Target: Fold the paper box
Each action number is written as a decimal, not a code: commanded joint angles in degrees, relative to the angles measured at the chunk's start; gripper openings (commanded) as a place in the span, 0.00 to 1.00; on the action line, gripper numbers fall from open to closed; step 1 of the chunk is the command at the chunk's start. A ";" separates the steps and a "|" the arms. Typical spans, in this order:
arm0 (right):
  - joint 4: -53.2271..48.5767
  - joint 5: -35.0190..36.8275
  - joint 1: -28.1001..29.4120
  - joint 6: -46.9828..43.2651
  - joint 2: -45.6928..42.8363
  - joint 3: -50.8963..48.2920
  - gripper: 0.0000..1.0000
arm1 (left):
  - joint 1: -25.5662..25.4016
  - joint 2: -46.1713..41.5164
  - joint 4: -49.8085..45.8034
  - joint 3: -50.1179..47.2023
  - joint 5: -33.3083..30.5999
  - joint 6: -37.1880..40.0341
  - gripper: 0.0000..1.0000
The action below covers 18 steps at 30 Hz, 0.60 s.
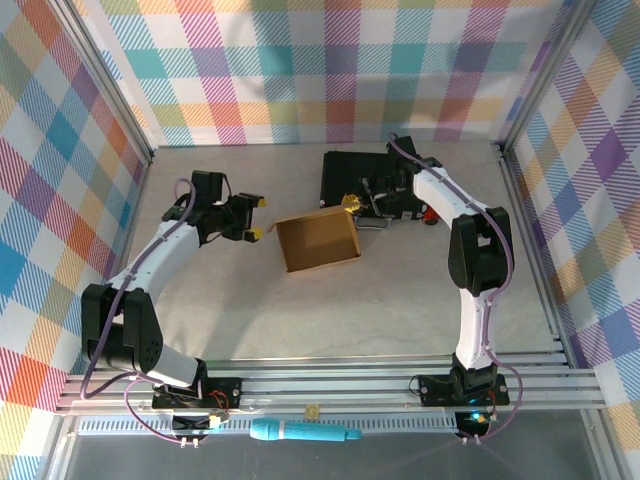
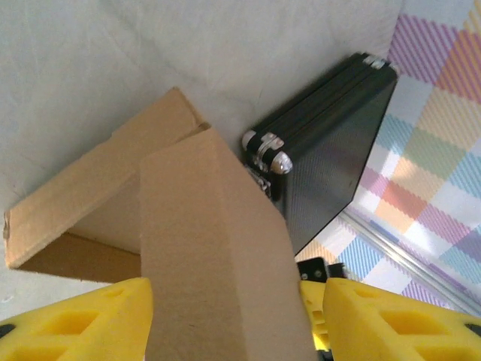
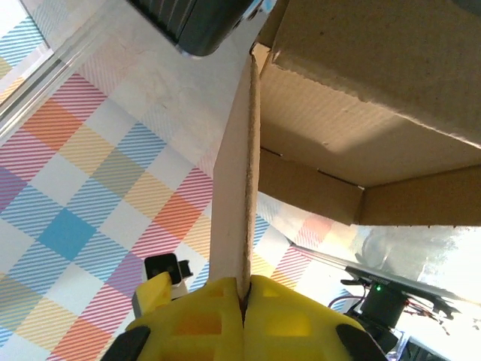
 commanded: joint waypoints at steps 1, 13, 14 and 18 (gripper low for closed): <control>-3.22 -1.61 -0.14 1.61 -1.49 3.58 0.01 | -1.11 -0.42 -0.92 2.57 1.61 -2.70 0.61; -3.07 -1.75 -0.52 0.91 -2.75 1.79 0.00 | -1.26 -1.52 -2.07 5.35 0.62 -2.91 0.57; -3.00 -1.68 -0.60 0.84 -2.91 1.54 0.00 | -1.17 -2.06 -4.91 6.56 -0.23 -1.18 0.58; -2.80 -1.63 -0.83 1.02 -3.35 0.90 0.00 | 0.37 -5.55 -12.01 7.02 -2.69 1.54 0.60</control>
